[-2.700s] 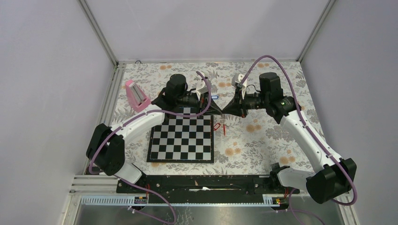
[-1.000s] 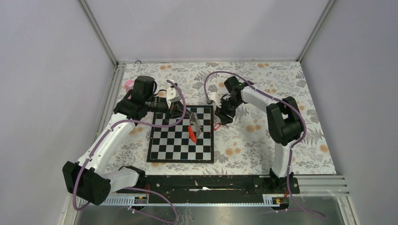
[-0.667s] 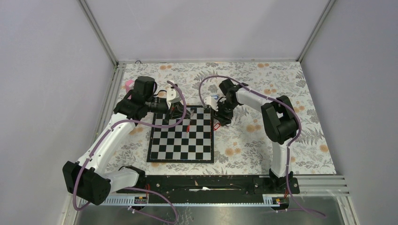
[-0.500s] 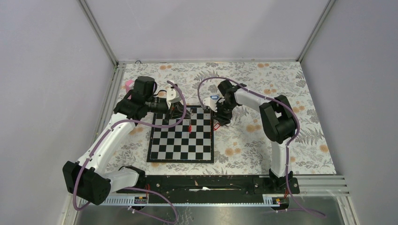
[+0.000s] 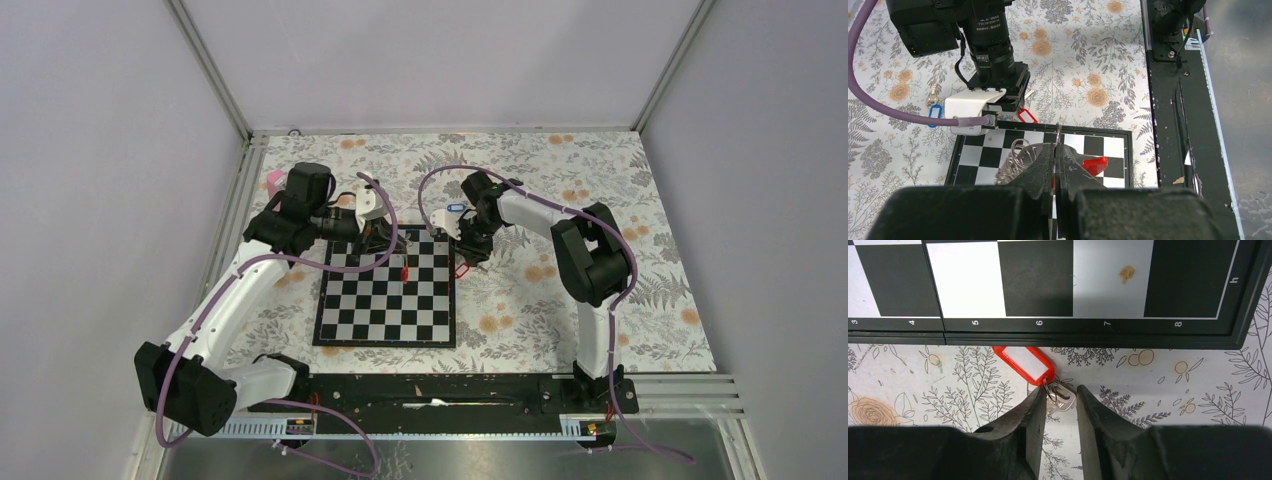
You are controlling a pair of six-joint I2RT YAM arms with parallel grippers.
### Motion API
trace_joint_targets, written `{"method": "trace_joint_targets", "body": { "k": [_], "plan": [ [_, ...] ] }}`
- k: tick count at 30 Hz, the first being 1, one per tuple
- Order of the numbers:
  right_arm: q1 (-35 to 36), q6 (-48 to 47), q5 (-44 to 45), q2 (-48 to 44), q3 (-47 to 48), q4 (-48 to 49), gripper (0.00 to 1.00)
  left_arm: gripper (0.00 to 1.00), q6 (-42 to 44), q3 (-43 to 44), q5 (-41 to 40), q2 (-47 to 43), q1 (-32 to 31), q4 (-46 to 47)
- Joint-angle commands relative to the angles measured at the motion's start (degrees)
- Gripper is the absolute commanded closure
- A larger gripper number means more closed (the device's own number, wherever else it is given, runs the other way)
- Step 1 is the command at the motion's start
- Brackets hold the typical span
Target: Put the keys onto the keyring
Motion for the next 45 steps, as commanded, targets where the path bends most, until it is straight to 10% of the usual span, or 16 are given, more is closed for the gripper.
{"method": "trace_joint_targets", "body": {
  "k": [1, 15, 19, 45],
  "plan": [
    [0.52, -1.0, 0.03, 0.06, 1.43, -1.23, 0.66, 1.0, 1.58, 0.77, 1.06, -0.27, 0.33, 1.83],
    [0.52, -0.52, 0.77, -2.42, 0.16, -1.68, 0.81, 1.0, 2.04, 1.37, 0.01, 0.21, 0.33, 1.9],
    [0.37, -0.51, 2.06, -4.48, -1.19, -1.68, 1.0, 1.0, 2.77, 1.8, -0.13, 1.03, 0.32, 1.92],
    [-4.48, 17.38, -16.21, -28.7, -4.67, -2.04, 1.0, 1.0, -7.0, 1.44, -1.49, 7.78, -1.42, 18.48]
  ]
}}
